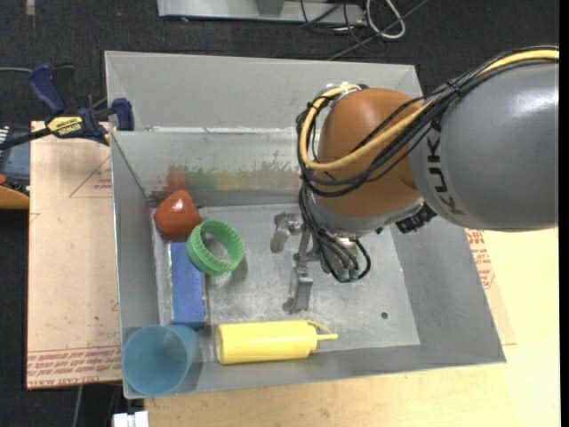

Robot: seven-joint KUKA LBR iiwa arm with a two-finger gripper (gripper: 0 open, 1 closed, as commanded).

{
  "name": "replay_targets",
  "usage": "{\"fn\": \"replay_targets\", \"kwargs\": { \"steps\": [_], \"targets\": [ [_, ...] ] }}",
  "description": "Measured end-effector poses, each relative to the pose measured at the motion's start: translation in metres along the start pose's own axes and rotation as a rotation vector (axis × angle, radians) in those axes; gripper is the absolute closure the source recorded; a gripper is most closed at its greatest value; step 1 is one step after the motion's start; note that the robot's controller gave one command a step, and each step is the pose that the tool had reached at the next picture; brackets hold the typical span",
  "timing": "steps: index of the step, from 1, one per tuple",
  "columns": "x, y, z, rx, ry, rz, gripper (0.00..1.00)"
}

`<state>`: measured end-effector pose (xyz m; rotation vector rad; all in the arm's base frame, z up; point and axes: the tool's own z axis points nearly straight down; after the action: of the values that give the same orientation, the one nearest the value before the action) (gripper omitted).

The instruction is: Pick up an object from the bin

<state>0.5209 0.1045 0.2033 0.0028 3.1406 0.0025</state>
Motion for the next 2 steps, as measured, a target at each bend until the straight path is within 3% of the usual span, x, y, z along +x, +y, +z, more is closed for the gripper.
{"fn": "replay_targets", "kwargs": {
  "steps": [1,2],
  "targets": [
    [0.0383,0.0064,0.0516,-0.001,0.0,-0.105,0.0],
    [0.0401,0.0052,0.0606,0.0,0.003,-0.149,0.0]
  ]
}}
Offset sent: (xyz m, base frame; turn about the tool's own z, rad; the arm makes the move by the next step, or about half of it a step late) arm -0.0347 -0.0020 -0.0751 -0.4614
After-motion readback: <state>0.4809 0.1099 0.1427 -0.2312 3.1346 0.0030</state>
